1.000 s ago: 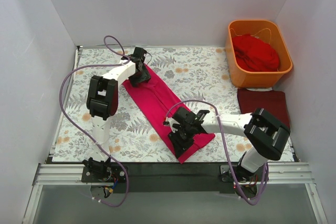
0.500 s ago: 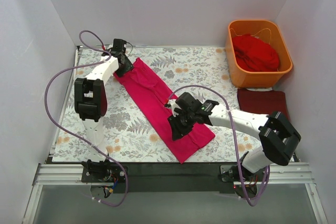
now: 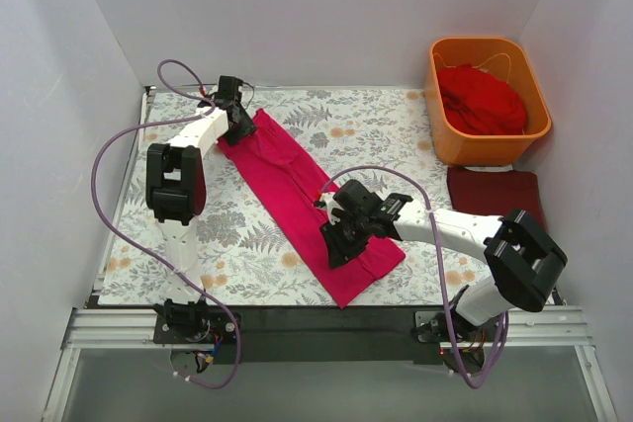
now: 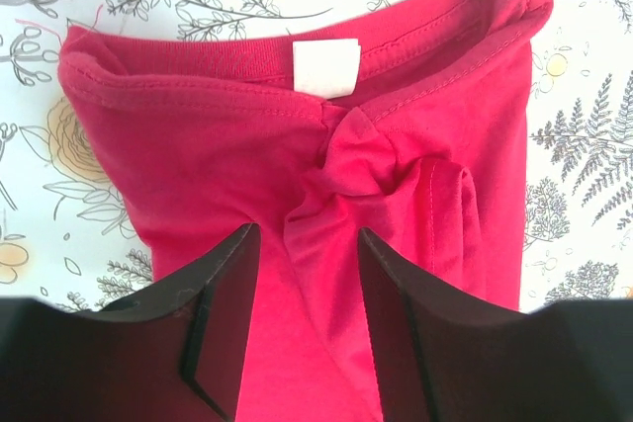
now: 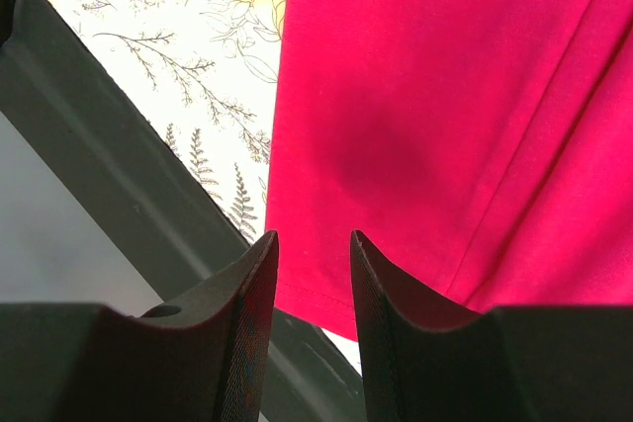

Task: Fold and stack the t-shirts
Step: Fold the tshirt

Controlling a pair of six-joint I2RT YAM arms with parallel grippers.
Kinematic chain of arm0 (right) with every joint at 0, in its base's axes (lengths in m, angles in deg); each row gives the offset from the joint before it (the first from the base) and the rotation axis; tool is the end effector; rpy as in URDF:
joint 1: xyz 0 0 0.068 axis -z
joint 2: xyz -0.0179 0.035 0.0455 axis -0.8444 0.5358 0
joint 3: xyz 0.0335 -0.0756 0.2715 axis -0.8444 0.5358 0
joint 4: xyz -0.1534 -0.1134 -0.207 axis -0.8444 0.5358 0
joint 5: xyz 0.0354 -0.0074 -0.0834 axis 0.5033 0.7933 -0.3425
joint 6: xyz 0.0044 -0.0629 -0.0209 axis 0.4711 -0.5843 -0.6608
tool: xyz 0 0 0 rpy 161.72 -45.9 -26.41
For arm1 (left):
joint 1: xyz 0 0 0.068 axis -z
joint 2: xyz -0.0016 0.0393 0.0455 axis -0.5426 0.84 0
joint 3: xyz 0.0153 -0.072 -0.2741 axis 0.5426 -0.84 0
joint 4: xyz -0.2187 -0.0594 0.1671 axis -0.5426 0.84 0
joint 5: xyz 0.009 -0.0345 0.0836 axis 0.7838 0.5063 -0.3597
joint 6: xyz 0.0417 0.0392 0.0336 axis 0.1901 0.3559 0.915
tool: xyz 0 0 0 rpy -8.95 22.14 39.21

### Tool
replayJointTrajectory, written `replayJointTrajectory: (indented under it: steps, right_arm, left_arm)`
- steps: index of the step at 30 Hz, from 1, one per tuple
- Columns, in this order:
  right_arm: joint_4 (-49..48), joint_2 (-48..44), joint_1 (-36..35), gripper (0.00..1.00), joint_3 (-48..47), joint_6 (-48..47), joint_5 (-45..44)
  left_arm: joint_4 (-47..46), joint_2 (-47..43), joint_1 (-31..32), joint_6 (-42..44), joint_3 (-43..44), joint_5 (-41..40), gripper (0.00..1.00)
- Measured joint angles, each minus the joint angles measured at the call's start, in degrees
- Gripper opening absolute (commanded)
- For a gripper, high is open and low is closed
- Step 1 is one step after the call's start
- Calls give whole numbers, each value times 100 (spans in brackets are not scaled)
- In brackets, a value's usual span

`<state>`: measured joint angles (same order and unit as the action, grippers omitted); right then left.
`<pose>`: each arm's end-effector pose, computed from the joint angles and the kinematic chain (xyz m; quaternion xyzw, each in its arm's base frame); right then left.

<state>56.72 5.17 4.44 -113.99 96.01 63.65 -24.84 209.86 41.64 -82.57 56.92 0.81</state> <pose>0.1773 0.2643 0.1813 -0.3422 0.8861 0.2811 0.1369 0.5074 -0.0687 0.1796 -0.5556 0.7833 -0.1146 0.2542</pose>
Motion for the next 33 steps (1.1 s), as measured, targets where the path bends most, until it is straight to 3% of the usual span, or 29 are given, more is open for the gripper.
replayJointTrajectory:
  steps: [8, 12, 18, 26, 33]
  right_arm:
    - [-98, 0, 0, 41, 22, 9, 0]
    - [-107, 0, 0, 41, 31, 11, 0]
    - [-140, 0, -2, 41, 92, 15, 0]
    - [-153, 2, -2, 41, 144, 33, -4]
    - [-179, 15, -2, 41, 236, 37, -44]
  left_arm:
    - [-28, 90, 0, 120, 13, -7, 26]
    - [-17, 306, 0, 162, 13, -7, 24]
    - [11, 407, -2, 256, 85, -120, 9]
    - [131, 472, -46, 442, 267, -439, 9]
    - [238, 658, -122, 632, 623, -778, 23]
